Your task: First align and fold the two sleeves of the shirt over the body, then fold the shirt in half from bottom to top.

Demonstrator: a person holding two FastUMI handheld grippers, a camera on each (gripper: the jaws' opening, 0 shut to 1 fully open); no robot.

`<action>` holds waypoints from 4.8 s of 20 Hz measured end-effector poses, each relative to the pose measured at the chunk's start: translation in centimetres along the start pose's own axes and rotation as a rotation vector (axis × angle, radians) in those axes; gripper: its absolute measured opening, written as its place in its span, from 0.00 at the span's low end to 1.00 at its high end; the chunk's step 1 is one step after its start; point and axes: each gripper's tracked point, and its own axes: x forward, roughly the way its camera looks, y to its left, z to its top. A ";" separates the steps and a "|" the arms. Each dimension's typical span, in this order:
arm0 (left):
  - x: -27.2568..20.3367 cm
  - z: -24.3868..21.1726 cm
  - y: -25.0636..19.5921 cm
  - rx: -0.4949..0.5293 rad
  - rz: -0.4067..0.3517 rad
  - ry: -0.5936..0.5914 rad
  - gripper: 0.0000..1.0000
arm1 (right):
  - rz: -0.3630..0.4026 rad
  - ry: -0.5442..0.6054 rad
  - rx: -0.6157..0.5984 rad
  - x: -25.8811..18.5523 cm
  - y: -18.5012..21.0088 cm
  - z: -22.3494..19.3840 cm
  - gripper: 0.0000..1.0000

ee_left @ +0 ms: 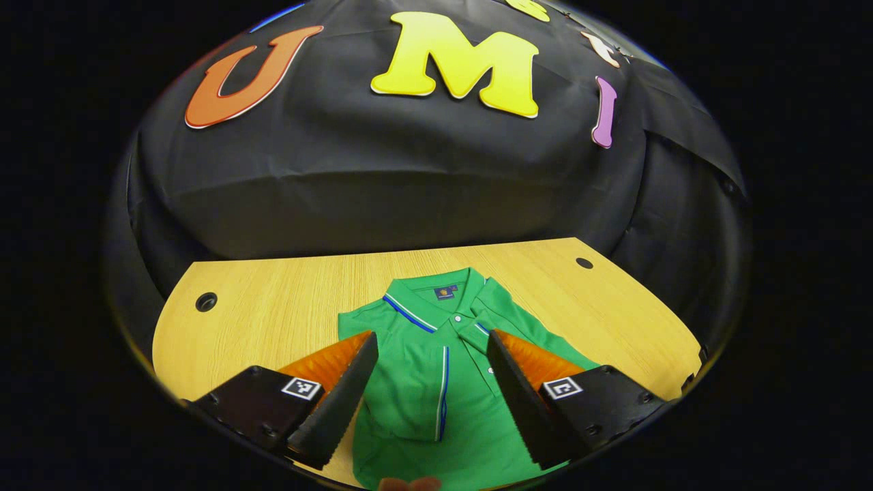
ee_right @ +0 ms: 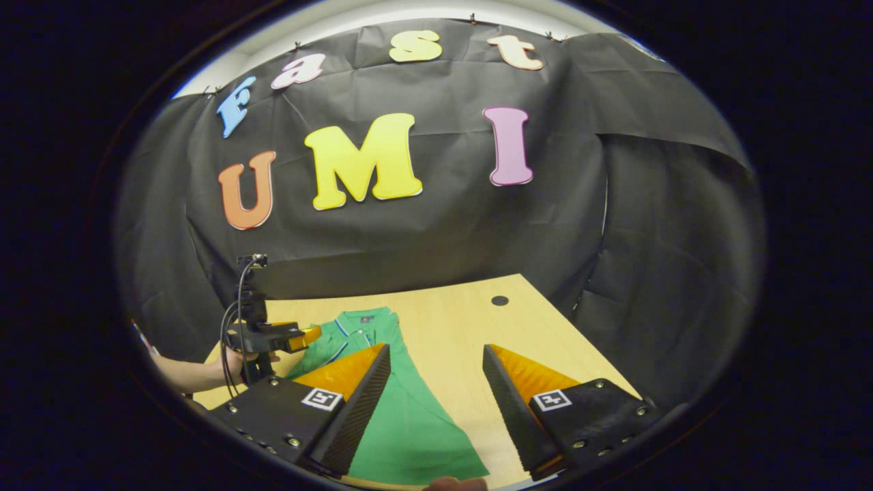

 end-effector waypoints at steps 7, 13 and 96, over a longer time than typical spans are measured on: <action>-10.4 1.5 -0.9 -0.032 0.088 -0.057 1.00 | 0.179 0.043 -0.086 2.6 2.7 -1.2 0.86; -19.2 0.5 -1.0 -0.061 0.141 -0.094 1.00 | 0.310 0.068 -0.244 4.3 2.4 -2.0 0.86; -16.4 -2.6 1.8 -0.091 0.047 0.174 0.03 | 0.401 0.335 -0.116 13.4 4.6 -5.3 0.01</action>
